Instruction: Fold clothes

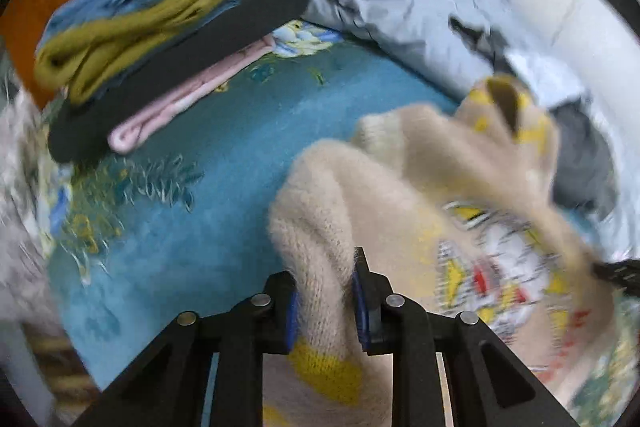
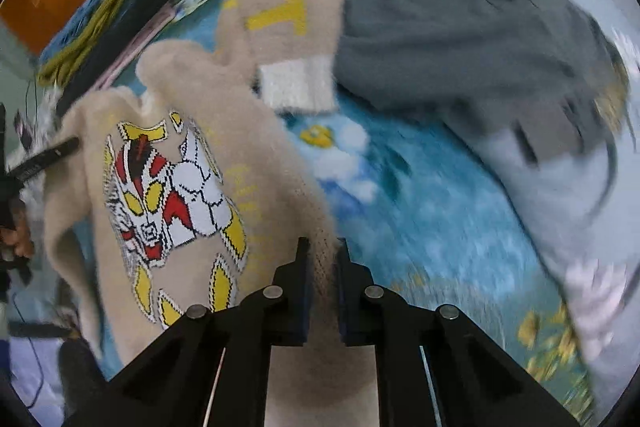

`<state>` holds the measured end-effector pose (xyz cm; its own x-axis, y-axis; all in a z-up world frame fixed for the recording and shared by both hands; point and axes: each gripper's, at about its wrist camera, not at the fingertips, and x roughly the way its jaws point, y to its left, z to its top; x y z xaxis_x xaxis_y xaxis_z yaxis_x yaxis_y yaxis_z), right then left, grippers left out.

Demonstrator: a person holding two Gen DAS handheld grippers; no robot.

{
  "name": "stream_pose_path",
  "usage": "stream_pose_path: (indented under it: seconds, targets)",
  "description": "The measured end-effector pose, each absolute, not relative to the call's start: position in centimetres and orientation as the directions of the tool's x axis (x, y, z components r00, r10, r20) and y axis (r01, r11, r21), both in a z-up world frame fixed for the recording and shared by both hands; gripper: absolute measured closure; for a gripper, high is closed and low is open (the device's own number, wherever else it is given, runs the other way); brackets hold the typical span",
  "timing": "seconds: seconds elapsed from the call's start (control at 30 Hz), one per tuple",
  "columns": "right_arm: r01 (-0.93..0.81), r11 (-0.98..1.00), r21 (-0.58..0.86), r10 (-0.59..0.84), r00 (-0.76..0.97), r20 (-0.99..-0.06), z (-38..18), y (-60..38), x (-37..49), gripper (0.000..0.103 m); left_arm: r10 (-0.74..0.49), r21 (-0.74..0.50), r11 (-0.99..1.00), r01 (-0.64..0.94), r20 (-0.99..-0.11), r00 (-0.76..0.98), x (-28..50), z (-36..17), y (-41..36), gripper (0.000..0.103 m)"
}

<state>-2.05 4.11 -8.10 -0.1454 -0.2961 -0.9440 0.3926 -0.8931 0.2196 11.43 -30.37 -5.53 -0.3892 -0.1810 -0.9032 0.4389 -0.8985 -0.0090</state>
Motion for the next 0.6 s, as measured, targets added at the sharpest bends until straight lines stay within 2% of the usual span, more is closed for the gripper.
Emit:
stream_pose_path:
  seconds: [0.1, 0.17, 0.27, 0.33, 0.4, 0.6]
  targets:
    - [0.398, -0.887, 0.234, -0.316, -0.153, -0.936, -8.0, 3.7, -2.2, 0.093, -0.196, 0.024, -0.874, 0.486, -0.931, -0.307, 12.4, -8.0, -31.0, 0.080]
    - [0.410, -0.879, 0.243, -0.332, -0.162, -0.929, -7.7, 3.3, -2.6, 0.091, -0.162, -0.039, -0.845, 0.534, -0.932, -0.324, 13.6, -8.4, -31.9, 0.080]
    - [0.420, -0.872, 0.250, -0.354, -0.190, -0.916, -7.3, 1.8, -4.3, 0.089, -0.113, -0.127, -0.801, 0.585, -0.928, -0.356, 15.2, -8.5, -33.2, 0.074]
    - [0.422, -0.871, 0.251, -0.366, -0.218, -0.905, -7.0, 0.4, -6.4, 0.071, -0.104, -0.161, -0.779, 0.606, -0.920, -0.377, 16.2, -8.2, -33.3, 0.069]
    - [0.424, -0.870, 0.251, -0.377, -0.246, -0.893, -6.7, -1.0, -8.5, 0.062, -0.098, -0.191, -0.756, 0.626, -0.912, -0.398, 17.1, -7.8, -33.4, 0.065]
    - [0.349, -0.926, 0.145, -0.247, -0.267, -0.932, -10.0, -5.0, -13.9, 0.062, -0.134, -0.189, -0.732, 0.655, -0.902, -0.410, 20.2, -6.8, -32.0, 0.059]
